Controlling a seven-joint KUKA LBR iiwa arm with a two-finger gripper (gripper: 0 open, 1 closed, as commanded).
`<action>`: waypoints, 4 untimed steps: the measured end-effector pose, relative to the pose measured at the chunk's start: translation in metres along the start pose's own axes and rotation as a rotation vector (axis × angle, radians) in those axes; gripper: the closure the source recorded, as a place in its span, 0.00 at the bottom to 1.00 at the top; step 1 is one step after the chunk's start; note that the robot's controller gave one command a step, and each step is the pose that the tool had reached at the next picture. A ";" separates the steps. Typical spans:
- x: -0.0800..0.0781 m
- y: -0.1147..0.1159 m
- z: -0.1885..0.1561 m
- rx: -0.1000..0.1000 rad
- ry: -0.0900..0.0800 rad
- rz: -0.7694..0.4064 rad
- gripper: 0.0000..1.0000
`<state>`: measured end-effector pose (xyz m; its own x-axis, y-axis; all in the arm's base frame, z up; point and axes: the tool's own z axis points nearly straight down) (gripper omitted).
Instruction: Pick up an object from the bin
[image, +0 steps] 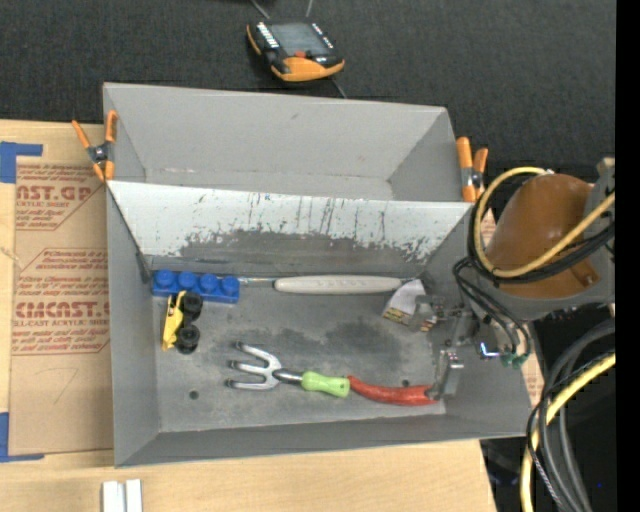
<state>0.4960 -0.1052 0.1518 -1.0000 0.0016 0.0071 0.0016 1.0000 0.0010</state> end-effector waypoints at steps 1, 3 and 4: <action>-0.002 0.001 -0.004 0.001 -0.008 -0.002 0.00; 0.014 0.028 0.010 0.003 -0.020 0.061 0.00; 0.013 0.029 0.072 0.000 -0.009 0.089 0.00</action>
Offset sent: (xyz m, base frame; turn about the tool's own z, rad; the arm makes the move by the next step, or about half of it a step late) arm -0.0130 0.0265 -0.0818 0.0964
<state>0.4829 -0.0765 0.0797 -0.9959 0.0906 -0.0018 0.0906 0.9959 0.0008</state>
